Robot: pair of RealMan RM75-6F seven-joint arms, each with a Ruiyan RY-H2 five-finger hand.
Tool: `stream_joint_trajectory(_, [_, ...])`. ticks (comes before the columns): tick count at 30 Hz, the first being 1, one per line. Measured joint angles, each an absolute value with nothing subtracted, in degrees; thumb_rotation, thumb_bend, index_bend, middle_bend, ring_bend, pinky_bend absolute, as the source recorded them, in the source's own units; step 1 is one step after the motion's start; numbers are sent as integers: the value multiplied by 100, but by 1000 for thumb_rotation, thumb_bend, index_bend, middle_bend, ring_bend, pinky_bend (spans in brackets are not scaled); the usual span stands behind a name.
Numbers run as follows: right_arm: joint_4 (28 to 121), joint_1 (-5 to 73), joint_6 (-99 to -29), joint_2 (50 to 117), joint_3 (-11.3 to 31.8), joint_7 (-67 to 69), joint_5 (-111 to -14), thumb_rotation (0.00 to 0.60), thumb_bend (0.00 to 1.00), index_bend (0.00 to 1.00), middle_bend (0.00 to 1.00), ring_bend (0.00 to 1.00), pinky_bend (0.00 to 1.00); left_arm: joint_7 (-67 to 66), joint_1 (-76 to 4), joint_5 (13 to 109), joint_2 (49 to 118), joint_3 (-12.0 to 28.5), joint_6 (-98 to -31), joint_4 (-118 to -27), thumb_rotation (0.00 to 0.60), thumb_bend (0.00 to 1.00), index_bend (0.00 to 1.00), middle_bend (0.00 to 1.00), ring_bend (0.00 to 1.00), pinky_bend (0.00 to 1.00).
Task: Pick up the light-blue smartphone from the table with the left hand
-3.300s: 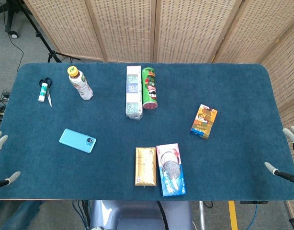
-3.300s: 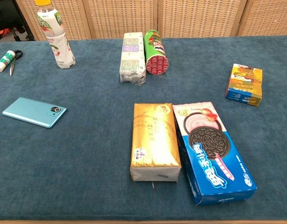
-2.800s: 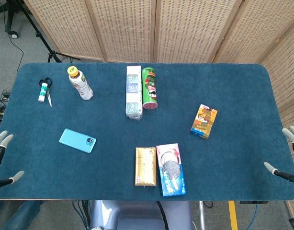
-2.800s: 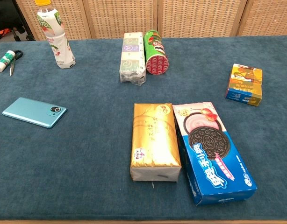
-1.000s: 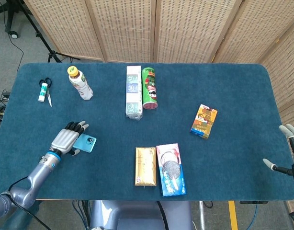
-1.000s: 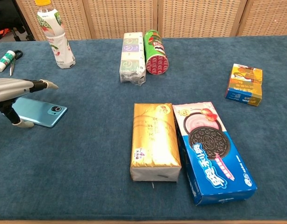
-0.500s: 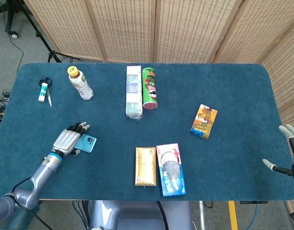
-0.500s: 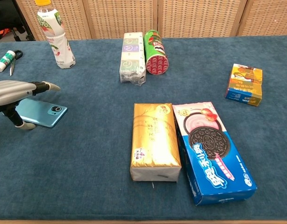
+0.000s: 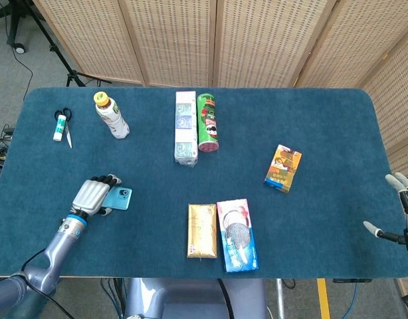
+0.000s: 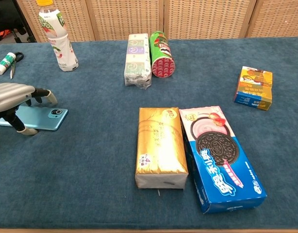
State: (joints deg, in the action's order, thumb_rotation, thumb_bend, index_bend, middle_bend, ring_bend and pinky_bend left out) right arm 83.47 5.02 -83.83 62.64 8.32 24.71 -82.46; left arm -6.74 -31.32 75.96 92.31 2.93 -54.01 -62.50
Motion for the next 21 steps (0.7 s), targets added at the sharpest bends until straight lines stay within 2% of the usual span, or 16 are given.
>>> stream_joint_trajectory(4, [8345, 500, -8386, 6262, 835, 2490, -8241, 600, 53, 134, 0, 0, 0, -625, -3081, 7676, 9326, 310, -5643, -6133, 600, 321, 378, 371, 315, 373])
stream_joint_trajectory(7, [8345, 504, -8377, 6260, 830, 2492, -8246, 600, 53, 134, 0, 0, 0, -621, -3032, 7767, 9375, 306, -5827, -6075, 600, 371, 379, 371, 315, 373])
stream_joint_trajectory(12, [8352, 502, -8383, 6253, 824, 2506, -8257, 600, 53, 134, 0, 0, 0, -707, -3021, 7787, 9287, 271, -5766, -6192, 600, 575, 379, 371, 315, 373])
stream_joint_trajectory(15, [8353, 502, -8377, 6250, 821, 2511, -8253, 600, 53, 134, 0, 0, 0, -730, -3058, 7776, 9153, 273, -5671, -6350, 600, 664, 379, 371, 315, 373])
stream_joint_trajectory(21, [8358, 509, -8366, 6245, 817, 2518, -8259, 600, 53, 134, 0, 0, 0, -928, -3231, 7814, 8729, 222, -5321, -6704, 600, 751, 380, 371, 315, 373])
